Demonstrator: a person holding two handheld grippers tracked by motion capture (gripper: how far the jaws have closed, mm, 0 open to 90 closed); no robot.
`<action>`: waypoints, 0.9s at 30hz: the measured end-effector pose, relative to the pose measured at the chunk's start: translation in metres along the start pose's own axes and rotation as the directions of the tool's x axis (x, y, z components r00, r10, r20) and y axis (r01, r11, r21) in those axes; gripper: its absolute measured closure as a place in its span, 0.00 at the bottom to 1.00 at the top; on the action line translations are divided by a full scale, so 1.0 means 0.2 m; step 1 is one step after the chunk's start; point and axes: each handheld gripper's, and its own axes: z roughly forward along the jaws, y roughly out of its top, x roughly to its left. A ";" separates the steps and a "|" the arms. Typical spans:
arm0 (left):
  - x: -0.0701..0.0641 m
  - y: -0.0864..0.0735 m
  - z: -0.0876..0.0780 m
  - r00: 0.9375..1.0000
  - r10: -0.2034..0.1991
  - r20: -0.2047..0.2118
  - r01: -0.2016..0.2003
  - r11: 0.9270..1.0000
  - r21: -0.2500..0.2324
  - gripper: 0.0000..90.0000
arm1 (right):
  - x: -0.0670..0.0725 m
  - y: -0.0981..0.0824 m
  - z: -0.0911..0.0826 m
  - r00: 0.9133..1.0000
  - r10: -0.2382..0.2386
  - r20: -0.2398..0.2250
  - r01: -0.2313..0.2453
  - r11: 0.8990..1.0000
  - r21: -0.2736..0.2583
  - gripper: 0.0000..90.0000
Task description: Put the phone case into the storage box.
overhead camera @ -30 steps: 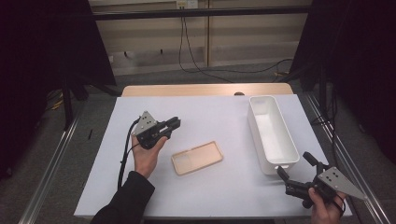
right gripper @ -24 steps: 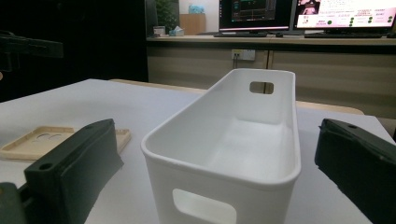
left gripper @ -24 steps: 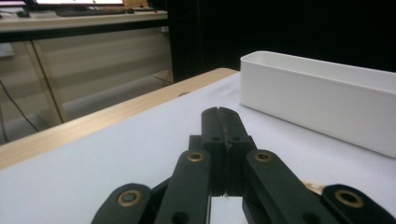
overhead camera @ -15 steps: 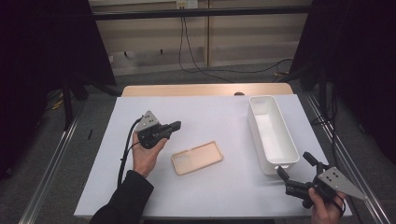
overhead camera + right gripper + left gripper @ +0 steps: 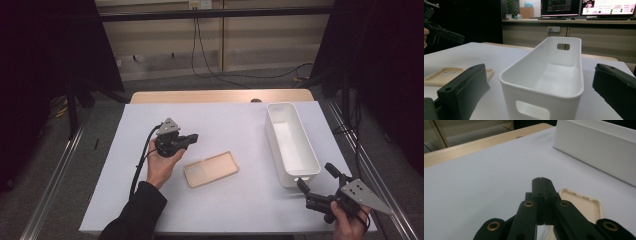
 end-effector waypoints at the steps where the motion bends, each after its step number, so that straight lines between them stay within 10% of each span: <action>1: 0.00 0.00 0.00 1.000 0.000 0.000 0.000 1.000 0.000 1.00 | 0.00 0.00 0.00 1.000 0.000 0.000 0.000 1.000 0.000 0.00; 9: -0.03 0.05 0.13 1.000 -0.019 0.024 0.015 0.990 0.143 1.00 | 0.00 0.00 0.00 1.000 0.000 -0.001 0.000 1.000 -0.001 0.00; 27: -0.07 0.08 0.42 0.994 -0.107 0.006 0.098 0.935 0.341 1.00 | 0.00 0.00 0.00 1.000 0.001 -0.002 -0.001 1.000 -0.001 0.00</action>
